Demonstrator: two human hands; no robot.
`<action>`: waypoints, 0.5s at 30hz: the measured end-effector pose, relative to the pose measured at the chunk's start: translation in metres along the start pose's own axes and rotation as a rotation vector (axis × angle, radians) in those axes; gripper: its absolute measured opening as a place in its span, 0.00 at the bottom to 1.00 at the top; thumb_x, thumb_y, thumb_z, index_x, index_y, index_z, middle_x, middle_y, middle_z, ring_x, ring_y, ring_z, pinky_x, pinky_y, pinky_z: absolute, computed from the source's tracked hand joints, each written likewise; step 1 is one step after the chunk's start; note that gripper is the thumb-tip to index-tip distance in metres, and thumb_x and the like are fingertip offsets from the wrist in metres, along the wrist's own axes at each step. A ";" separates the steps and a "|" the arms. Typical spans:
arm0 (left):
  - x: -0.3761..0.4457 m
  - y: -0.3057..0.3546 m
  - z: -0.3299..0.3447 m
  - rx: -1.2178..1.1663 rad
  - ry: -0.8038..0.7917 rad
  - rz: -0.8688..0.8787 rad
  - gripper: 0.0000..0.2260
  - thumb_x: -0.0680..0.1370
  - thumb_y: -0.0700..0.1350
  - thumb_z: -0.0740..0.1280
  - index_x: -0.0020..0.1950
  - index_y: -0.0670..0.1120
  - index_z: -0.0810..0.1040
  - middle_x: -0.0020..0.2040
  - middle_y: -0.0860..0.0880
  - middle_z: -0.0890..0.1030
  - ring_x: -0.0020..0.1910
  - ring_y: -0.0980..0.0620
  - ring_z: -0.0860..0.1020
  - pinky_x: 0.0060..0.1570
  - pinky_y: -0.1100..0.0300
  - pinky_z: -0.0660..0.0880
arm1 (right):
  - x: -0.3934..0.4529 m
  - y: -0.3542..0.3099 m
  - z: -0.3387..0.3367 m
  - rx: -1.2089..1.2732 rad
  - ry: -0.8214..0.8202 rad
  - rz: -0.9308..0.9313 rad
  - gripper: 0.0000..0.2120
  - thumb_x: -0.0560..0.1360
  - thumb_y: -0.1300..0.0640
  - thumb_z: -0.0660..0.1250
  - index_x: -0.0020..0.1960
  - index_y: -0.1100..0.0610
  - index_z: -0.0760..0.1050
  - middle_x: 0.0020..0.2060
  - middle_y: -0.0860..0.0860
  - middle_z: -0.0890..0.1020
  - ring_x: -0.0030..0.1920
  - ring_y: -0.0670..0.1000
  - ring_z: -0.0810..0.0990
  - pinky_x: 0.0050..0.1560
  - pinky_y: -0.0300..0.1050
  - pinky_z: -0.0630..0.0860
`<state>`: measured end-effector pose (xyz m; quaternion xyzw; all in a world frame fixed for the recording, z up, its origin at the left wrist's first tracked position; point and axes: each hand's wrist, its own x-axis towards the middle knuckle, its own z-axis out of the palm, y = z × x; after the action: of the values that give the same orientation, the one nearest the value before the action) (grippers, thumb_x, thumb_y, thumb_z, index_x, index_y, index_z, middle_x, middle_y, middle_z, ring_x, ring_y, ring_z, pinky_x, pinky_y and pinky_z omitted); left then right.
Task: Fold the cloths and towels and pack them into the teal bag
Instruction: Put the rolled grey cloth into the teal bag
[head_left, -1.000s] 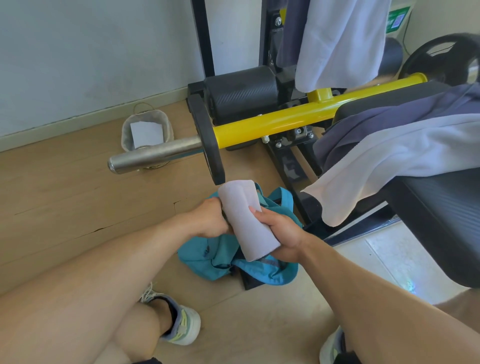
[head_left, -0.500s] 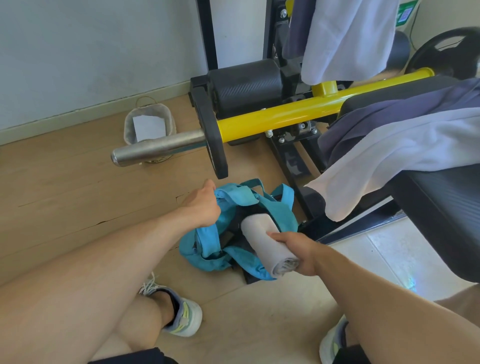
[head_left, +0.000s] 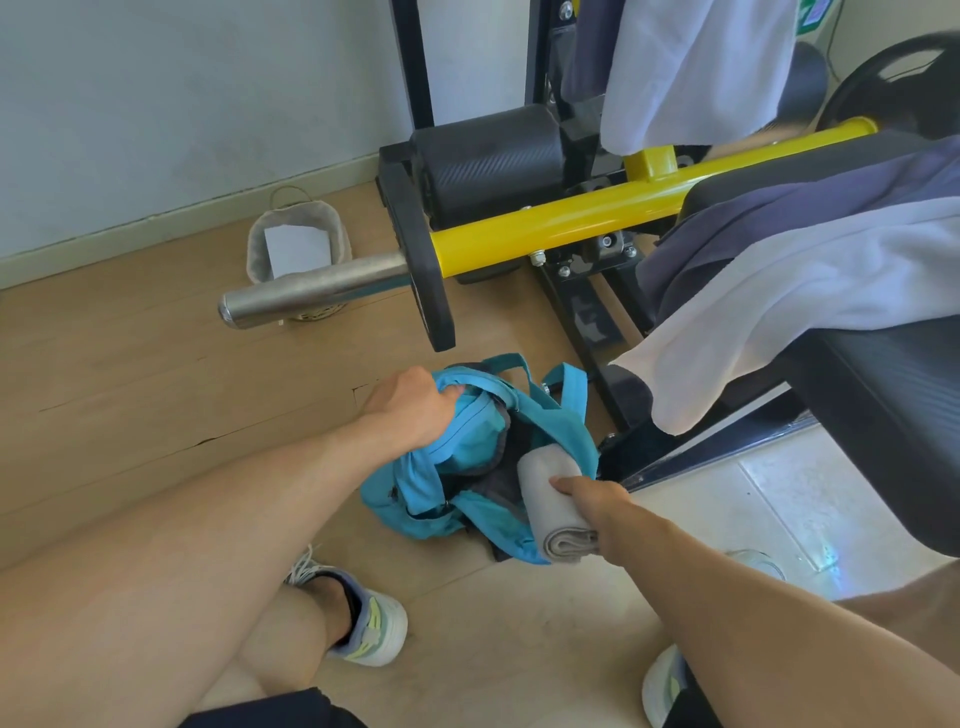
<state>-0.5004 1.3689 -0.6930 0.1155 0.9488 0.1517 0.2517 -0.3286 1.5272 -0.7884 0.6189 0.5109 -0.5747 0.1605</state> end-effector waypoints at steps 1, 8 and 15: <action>-0.002 0.001 -0.002 0.011 0.021 0.009 0.25 0.83 0.59 0.61 0.33 0.45 0.65 0.27 0.49 0.67 0.25 0.50 0.65 0.26 0.59 0.61 | -0.001 -0.001 -0.002 0.004 0.008 -0.006 0.29 0.72 0.46 0.76 0.66 0.61 0.72 0.50 0.59 0.83 0.46 0.60 0.85 0.52 0.56 0.83; -0.008 0.013 -0.011 0.176 0.060 0.116 0.03 0.73 0.38 0.62 0.42 0.44 0.74 0.39 0.45 0.78 0.34 0.46 0.75 0.29 0.57 0.68 | -0.048 -0.039 -0.006 -0.539 0.414 -0.668 0.19 0.74 0.34 0.58 0.58 0.45 0.71 0.45 0.46 0.80 0.46 0.54 0.82 0.53 0.56 0.82; -0.018 0.037 0.014 0.102 -0.151 0.141 0.08 0.78 0.40 0.61 0.39 0.44 0.69 0.35 0.44 0.81 0.31 0.44 0.84 0.27 0.57 0.77 | -0.059 -0.040 -0.042 -0.829 0.471 -0.723 0.16 0.80 0.40 0.56 0.59 0.50 0.72 0.45 0.47 0.79 0.47 0.53 0.80 0.54 0.52 0.80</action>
<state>-0.4730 1.4009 -0.6836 0.2057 0.9231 0.1116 0.3051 -0.3279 1.5509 -0.7093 0.4020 0.8927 -0.1928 0.0653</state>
